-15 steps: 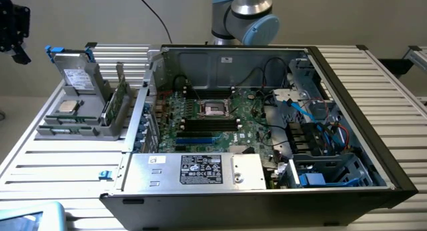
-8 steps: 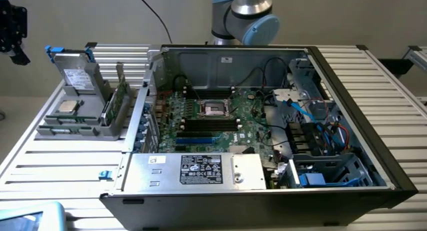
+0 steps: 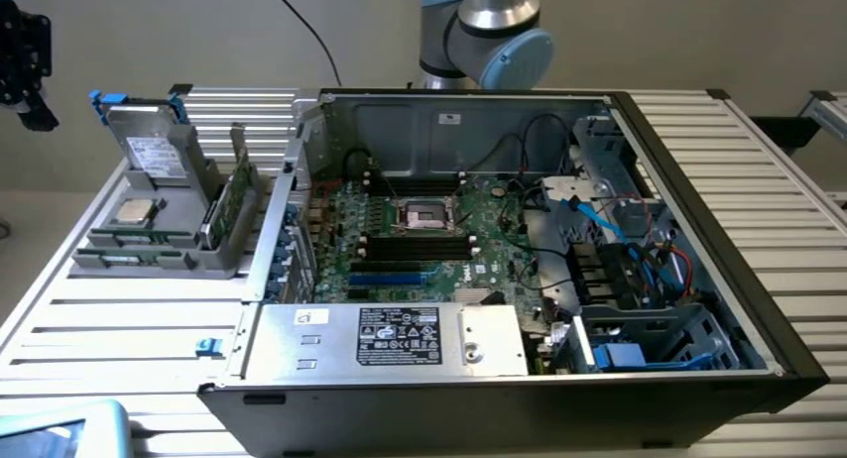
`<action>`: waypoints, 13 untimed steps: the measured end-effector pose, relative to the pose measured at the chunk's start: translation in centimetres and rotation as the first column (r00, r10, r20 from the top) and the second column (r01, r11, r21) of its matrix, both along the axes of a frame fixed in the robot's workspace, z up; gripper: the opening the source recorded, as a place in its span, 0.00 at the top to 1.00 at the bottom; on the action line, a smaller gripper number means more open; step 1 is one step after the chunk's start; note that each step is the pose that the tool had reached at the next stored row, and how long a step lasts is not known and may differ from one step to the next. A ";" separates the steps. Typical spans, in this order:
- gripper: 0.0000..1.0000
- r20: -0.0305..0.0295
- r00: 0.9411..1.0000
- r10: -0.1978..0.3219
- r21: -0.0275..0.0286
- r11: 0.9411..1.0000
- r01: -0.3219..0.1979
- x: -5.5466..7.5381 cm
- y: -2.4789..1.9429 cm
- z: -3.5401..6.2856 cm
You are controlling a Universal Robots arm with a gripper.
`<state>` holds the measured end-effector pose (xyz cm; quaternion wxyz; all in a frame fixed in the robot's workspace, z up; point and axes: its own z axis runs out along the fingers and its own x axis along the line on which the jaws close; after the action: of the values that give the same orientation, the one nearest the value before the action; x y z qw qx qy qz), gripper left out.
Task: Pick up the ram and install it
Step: 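Pick up the ram and move it above insertion slot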
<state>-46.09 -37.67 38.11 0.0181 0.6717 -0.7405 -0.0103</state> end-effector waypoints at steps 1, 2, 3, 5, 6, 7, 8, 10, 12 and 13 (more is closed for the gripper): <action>0.89 0.000 1.000 0.000 0.000 1.000 0.000 0.0 0.00 0.00; 0.89 0.000 1.000 0.000 0.000 1.000 0.000 0.0 0.00 0.00; 0.89 0.000 1.000 0.000 0.000 1.000 0.000 0.0 0.00 0.00; 0.89 0.000 1.000 0.000 0.000 1.000 0.000 0.0 0.00 0.00; 0.89 0.000 1.000 0.000 0.000 1.000 0.000 0.0 0.00 -0.01; 0.89 0.000 1.000 0.000 0.000 1.000 0.000 0.0 0.00 -0.01; 0.89 0.001 1.000 0.000 0.000 1.000 0.000 0.0 0.00 -0.01; 0.89 0.001 1.000 0.000 0.000 1.000 0.000 0.0 0.00 -0.01; 0.89 0.000 1.000 0.000 0.000 1.000 0.000 0.0 0.00 0.00; 0.89 0.000 1.000 0.000 0.000 1.000 0.000 0.0 0.00 0.00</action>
<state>-46.09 -37.67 38.11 0.0180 0.6718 -0.7405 -0.0101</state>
